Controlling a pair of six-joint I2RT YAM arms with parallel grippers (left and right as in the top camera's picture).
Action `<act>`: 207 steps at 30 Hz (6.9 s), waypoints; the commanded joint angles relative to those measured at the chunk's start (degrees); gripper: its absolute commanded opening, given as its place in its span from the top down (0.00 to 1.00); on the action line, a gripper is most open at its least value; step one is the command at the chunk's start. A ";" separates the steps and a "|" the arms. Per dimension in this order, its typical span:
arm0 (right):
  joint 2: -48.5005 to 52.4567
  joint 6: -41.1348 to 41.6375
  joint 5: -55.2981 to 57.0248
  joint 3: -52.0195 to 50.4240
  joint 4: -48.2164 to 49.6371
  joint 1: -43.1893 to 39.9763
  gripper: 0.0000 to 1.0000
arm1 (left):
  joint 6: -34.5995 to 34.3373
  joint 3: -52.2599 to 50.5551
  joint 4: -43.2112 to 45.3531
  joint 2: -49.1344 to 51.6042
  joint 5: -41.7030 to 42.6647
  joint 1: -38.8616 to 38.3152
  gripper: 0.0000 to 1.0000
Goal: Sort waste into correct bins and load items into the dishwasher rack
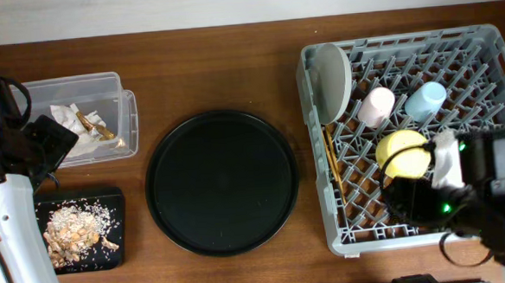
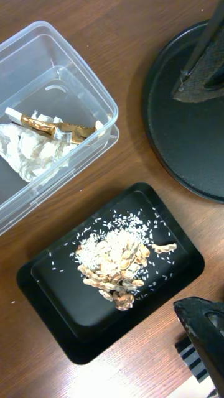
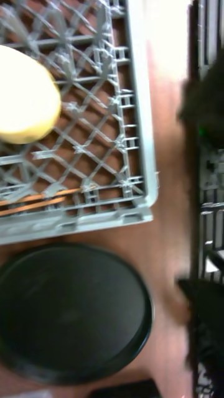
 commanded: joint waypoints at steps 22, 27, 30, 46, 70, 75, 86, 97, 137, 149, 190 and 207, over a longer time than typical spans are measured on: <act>-9.49 -5.20 -0.87 -18.56 21.31 0.39 0.02 | 0.63 0.39 -0.02 -0.28 0.00 0.35 0.01; -25.68 -9.66 -2.16 -34.71 37.59 0.35 0.02 | 0.63 0.39 -0.02 -0.28 0.00 0.35 0.01; -36.57 -10.12 -2.19 -44.70 46.99 0.31 0.01 | 0.63 0.39 -0.02 -0.28 0.00 0.35 0.01; -55.08 -10.12 -3.43 -72.06 86.88 0.31 0.02 | 0.63 0.39 -0.02 -0.28 0.00 0.35 0.01; -55.08 -21.90 3.96 -79.62 87.80 -4.33 0.01 | 0.63 0.39 -0.02 -0.28 0.00 0.35 0.01; -55.08 -21.88 6.73 -79.62 87.58 -4.33 0.02 | 0.63 0.39 -0.02 -0.28 0.00 0.35 0.01; -55.08 -20.81 7.15 -79.62 87.56 -4.15 0.02 | 0.63 0.39 -0.02 -0.28 0.00 0.35 0.01; -55.06 -20.81 7.15 -79.62 87.58 -4.15 0.02 | 0.63 0.39 -0.02 -0.28 0.00 0.35 0.01; -55.06 -13.03 9.07 -79.62 87.32 -4.11 0.02 | 0.63 0.39 -0.02 -0.28 0.00 0.35 0.01; -55.06 -13.03 9.07 -79.62 87.34 -4.11 0.02 | 0.63 0.39 -0.02 -0.28 0.00 0.35 0.01; -55.06 -13.03 9.07 -79.62 87.34 -4.11 0.02 | 12.33 -62.14 41.99 -39.19 -0.48 -6.21 0.01; -55.06 -13.03 9.07 -79.62 87.34 -4.11 0.02 | 20.76 -78.53 50.73 -57.83 3.26 -15.74 0.01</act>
